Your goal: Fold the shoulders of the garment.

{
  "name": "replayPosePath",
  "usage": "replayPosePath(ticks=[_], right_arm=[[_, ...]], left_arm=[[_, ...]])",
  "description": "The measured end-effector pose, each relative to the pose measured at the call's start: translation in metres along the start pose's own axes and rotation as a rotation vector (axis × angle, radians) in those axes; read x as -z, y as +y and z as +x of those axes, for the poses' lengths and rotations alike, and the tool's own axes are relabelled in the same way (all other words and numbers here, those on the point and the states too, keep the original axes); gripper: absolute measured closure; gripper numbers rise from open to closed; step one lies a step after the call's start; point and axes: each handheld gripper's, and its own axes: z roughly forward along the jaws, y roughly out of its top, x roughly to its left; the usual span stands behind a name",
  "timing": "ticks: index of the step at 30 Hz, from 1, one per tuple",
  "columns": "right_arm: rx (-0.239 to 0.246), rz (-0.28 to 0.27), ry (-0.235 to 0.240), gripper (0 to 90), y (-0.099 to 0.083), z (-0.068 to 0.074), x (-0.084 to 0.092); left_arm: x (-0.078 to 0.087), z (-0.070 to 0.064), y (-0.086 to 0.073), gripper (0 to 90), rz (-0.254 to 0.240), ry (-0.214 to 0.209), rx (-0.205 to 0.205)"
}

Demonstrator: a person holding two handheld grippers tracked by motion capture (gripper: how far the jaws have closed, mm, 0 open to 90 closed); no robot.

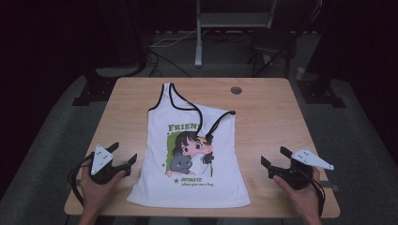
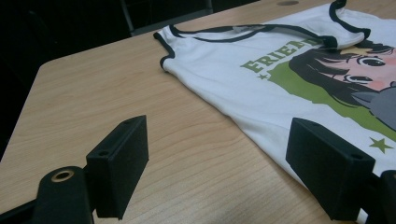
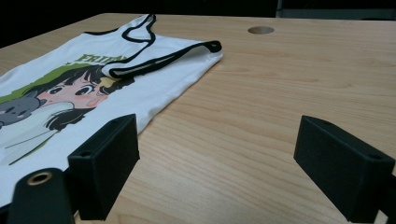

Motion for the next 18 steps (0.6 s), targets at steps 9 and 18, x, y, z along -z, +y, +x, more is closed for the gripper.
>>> replayPosePath(ticks=[9,18], right_arm=[[0.002,-0.007,-0.009,13.0,-0.0079,-0.0007,0.0008],[0.007,-0.02,-0.012,13.0,-0.0084,-0.0004,0.0018]], left_arm=[[0.0001,0.0003,0.0,21.0,-0.001,0.001,0.002],[0.0018,0.0031,-0.0007,21.0,-0.021,-0.009,0.029]])
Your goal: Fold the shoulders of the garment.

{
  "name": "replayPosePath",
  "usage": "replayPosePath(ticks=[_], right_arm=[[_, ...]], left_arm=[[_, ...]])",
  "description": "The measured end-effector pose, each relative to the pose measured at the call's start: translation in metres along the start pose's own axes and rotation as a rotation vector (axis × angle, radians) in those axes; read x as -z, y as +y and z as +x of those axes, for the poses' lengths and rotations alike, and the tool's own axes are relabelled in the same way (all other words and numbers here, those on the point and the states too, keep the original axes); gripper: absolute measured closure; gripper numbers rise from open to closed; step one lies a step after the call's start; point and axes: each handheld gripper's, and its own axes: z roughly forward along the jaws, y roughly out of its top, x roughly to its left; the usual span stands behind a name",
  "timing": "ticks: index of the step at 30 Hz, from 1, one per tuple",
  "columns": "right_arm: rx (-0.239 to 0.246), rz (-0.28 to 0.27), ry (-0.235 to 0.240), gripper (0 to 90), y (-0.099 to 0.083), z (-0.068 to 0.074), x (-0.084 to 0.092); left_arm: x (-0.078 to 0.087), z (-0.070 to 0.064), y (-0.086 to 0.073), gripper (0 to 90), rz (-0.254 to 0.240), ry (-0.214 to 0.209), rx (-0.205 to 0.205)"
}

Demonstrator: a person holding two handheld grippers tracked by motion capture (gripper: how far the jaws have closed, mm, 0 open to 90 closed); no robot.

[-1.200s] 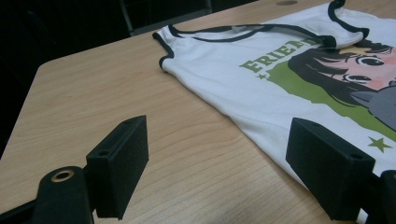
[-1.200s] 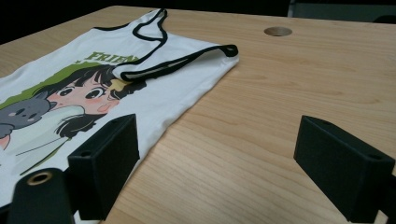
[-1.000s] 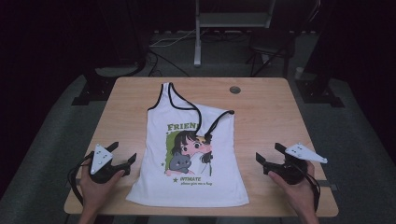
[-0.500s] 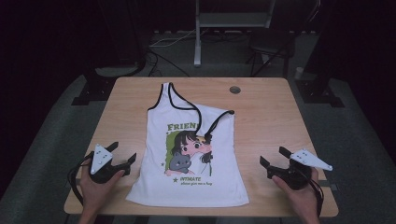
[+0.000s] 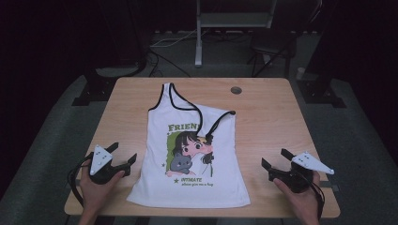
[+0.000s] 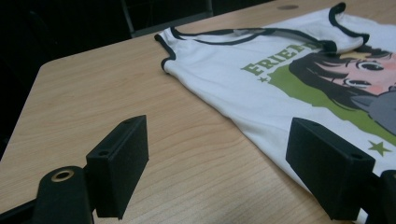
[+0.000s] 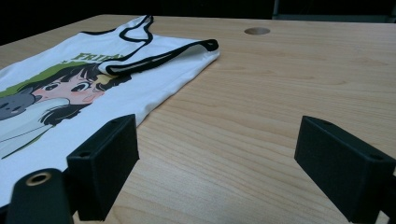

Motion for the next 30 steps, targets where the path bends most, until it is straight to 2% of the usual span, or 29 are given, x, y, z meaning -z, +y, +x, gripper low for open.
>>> replayPosePath(ticks=[3,6,10,15,20,24,27,30], right_arm=[[0.0,0.004,0.004,13.0,0.0,0.0,0.0],[0.007,0.003,0.007,13.0,0.0,0.001,0.0],[0.006,-0.001,0.01,13.0,0.0,0.0,0.0],[0.013,-0.009,0.016,13.0,-0.001,0.001,0.001],[0.018,-0.015,0.02,13.0,-0.001,0.001,0.002],[0.01,-0.019,0.024,13.0,-0.001,0.001,0.002],[0.011,-0.018,0.027,13.0,-0.001,0.001,0.002],[0.015,-0.017,0.03,13.0,-0.001,0.001,0.002]], left_arm=[[0.002,0.0,0.003,21.0,-0.017,-0.005,0.013],[0.006,0.001,0.014,21.0,-0.047,-0.008,0.015],[0.004,0.003,0.028,21.0,-0.089,-0.04,0.054],[-0.005,0.006,0.051,20.9,-0.095,-0.07,0.037],[-0.022,0.016,0.078,20.9,-0.088,-0.113,0.054],[-0.041,0.021,0.095,20.9,-0.056,-0.118,0.053],[-0.053,0.025,0.107,20.9,-0.052,-0.128,0.066],[-0.068,0.028,0.12,20.9,-0.039,-0.123,0.053]])
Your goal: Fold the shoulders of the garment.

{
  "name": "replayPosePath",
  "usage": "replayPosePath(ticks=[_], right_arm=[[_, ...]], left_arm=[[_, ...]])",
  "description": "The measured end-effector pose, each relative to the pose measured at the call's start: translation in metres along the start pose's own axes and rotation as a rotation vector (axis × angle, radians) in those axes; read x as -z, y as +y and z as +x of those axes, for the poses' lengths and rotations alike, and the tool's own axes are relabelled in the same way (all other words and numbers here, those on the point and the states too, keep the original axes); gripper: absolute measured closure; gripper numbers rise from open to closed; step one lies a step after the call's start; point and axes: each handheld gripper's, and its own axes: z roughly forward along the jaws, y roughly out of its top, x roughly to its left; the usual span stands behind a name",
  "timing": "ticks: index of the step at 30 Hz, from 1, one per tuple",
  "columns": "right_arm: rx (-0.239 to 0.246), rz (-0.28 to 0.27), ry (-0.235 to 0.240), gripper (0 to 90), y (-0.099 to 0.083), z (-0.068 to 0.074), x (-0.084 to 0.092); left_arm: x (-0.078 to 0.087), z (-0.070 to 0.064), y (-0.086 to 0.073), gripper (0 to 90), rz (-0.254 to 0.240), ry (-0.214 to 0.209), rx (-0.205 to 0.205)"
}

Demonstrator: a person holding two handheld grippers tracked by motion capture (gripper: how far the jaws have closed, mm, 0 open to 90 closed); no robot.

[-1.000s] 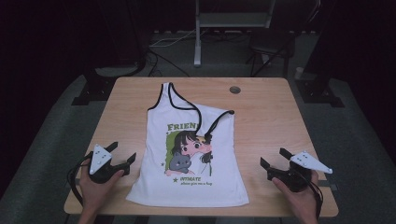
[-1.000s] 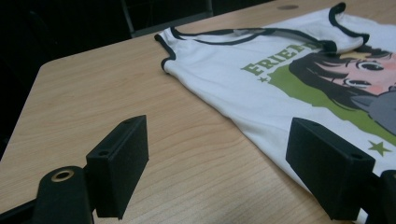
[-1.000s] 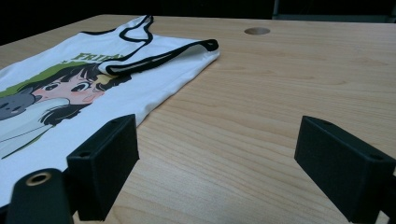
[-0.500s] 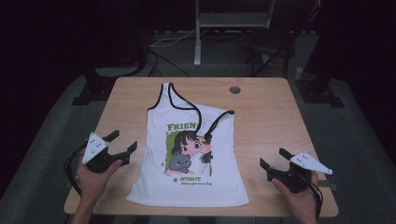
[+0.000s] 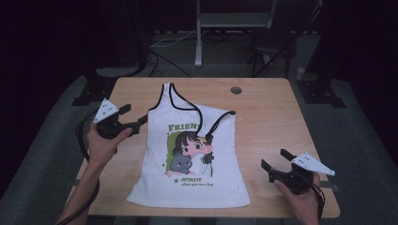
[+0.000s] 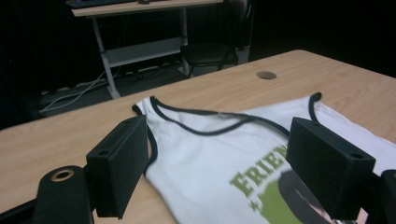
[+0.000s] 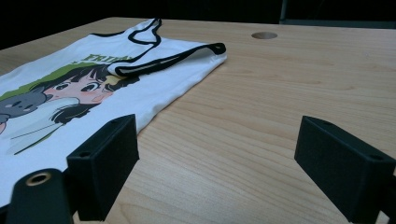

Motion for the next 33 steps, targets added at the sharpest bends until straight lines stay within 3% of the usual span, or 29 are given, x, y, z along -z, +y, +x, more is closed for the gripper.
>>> replayPosePath(ticks=[8,17,24,33], right_arm=[[0.0,-0.007,0.01,13.0,0.0,-0.001,0.001],[-0.003,-0.007,0.014,13.0,0.0,-0.001,0.001],[-0.003,-0.009,0.016,13.0,0.0,-0.001,0.001],[-0.003,-0.009,0.016,13.0,0.0,-0.001,0.001]], left_arm=[[-0.043,0.014,0.018,21.0,0.052,0.017,0.016],[-0.093,0.026,0.027,21.0,0.116,-0.005,0.049],[-0.113,0.034,0.032,21.0,0.143,0.004,0.041],[-0.141,0.051,0.037,21.0,0.166,0.026,0.083]])
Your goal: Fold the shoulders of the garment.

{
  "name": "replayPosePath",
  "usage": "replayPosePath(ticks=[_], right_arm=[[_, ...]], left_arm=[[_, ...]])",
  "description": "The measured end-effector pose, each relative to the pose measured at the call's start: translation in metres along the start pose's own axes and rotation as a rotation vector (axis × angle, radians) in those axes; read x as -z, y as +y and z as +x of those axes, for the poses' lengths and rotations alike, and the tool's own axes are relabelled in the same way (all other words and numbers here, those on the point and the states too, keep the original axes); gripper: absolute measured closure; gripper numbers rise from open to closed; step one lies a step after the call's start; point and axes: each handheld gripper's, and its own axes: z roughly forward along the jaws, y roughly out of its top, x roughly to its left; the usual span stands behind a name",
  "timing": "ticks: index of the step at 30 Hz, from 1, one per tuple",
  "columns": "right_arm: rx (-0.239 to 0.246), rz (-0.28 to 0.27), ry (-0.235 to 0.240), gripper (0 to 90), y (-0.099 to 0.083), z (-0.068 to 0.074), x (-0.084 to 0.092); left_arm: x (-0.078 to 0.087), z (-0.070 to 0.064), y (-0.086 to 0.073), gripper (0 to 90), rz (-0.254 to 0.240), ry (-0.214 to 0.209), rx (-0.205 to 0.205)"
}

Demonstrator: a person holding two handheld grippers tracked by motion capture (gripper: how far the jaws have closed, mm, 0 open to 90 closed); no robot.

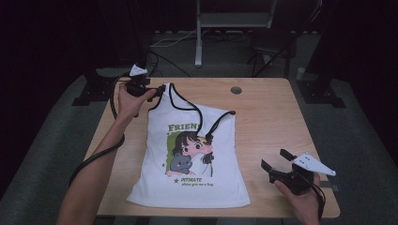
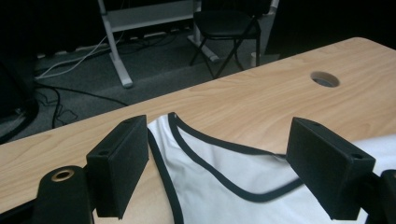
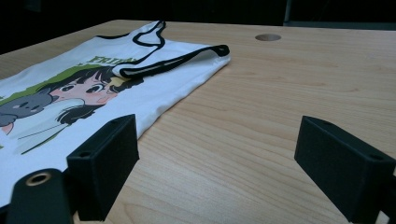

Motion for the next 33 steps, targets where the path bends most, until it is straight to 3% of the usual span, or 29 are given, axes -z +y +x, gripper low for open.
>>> replayPosePath(ticks=[2,11,13,23,33], right_arm=[[-0.003,0.003,0.002,13.0,0.0,0.0,0.0],[-0.002,0.003,0.005,13.0,0.0,0.0,0.0],[0.0,0.005,0.005,13.0,0.0,0.0,0.0],[0.009,0.006,0.004,13.0,0.0,0.001,-0.001],[0.012,0.011,0.006,13.0,0.0,0.001,-0.001]], left_arm=[[-0.008,0.005,0.001,21.0,0.01,0.008,0.007],[-0.042,0.029,-0.008,21.0,0.066,0.021,0.124],[-0.049,0.032,-0.012,21.0,0.084,0.031,0.135],[-0.076,0.034,-0.022,21.0,0.131,0.024,0.168],[-0.093,0.033,-0.03,21.4,0.177,0.044,0.177]])
